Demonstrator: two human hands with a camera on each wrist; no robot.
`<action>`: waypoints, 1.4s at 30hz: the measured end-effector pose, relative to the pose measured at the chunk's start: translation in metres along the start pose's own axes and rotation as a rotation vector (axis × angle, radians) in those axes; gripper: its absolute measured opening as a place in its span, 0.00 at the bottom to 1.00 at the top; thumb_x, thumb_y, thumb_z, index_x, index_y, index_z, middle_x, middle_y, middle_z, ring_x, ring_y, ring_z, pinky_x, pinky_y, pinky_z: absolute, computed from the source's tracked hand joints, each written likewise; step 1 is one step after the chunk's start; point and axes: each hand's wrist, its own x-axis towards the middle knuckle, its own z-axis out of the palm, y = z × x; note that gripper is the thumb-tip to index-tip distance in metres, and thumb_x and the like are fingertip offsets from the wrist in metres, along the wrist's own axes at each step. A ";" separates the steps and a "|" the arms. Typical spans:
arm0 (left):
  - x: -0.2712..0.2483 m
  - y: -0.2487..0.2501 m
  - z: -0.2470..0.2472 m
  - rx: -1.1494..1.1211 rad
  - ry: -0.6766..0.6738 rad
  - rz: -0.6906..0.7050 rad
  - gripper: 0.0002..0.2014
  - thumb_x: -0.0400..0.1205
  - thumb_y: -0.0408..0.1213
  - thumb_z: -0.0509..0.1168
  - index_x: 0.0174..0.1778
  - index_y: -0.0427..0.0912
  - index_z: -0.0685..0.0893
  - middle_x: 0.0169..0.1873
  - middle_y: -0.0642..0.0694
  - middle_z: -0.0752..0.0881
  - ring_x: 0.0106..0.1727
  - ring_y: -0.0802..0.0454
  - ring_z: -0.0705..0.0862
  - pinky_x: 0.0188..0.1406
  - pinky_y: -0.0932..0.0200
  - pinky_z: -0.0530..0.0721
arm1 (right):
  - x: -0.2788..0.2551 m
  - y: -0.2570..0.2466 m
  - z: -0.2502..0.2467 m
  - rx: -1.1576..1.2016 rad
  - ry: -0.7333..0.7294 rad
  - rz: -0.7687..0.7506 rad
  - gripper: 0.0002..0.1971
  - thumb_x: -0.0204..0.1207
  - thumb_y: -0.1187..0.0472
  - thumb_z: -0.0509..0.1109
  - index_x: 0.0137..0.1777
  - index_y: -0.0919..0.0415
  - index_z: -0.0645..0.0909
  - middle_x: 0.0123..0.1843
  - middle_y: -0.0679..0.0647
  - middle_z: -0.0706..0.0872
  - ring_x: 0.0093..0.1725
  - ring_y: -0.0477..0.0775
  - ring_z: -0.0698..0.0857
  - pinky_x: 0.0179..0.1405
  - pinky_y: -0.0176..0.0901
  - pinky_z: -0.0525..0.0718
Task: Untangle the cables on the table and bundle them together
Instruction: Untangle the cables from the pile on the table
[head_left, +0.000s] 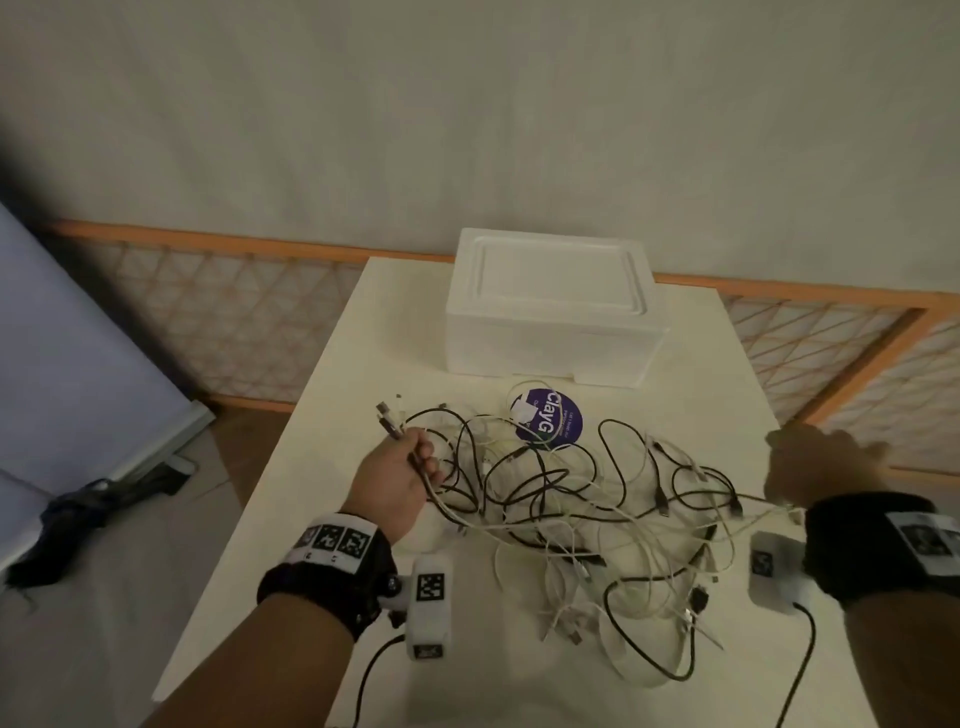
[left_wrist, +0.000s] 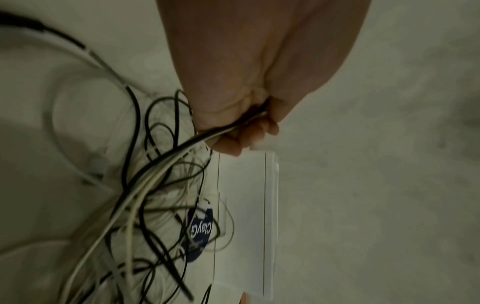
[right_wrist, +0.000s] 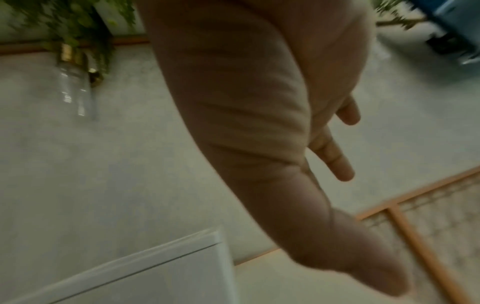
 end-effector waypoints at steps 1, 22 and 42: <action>-0.001 -0.005 0.009 0.024 -0.015 0.010 0.14 0.89 0.34 0.52 0.37 0.40 0.75 0.27 0.47 0.74 0.26 0.52 0.73 0.39 0.56 0.74 | -0.005 -0.016 -0.007 0.067 0.044 -0.118 0.23 0.69 0.54 0.69 0.66 0.48 0.75 0.65 0.51 0.79 0.64 0.58 0.78 0.66 0.57 0.72; -0.024 -0.035 0.039 0.639 -0.241 0.186 0.13 0.86 0.28 0.52 0.58 0.30 0.82 0.55 0.27 0.86 0.58 0.37 0.86 0.62 0.47 0.84 | -0.074 -0.195 -0.052 0.834 0.134 -1.076 0.20 0.81 0.52 0.65 0.74 0.46 0.75 0.62 0.57 0.86 0.62 0.55 0.84 0.63 0.47 0.79; -0.017 -0.028 0.043 -0.015 0.044 0.164 0.21 0.89 0.47 0.51 0.30 0.45 0.66 0.19 0.50 0.61 0.18 0.54 0.62 0.24 0.59 0.71 | -0.090 -0.178 -0.016 0.566 0.118 -1.021 0.37 0.65 0.23 0.55 0.57 0.56 0.67 0.36 0.48 0.81 0.37 0.54 0.83 0.39 0.48 0.82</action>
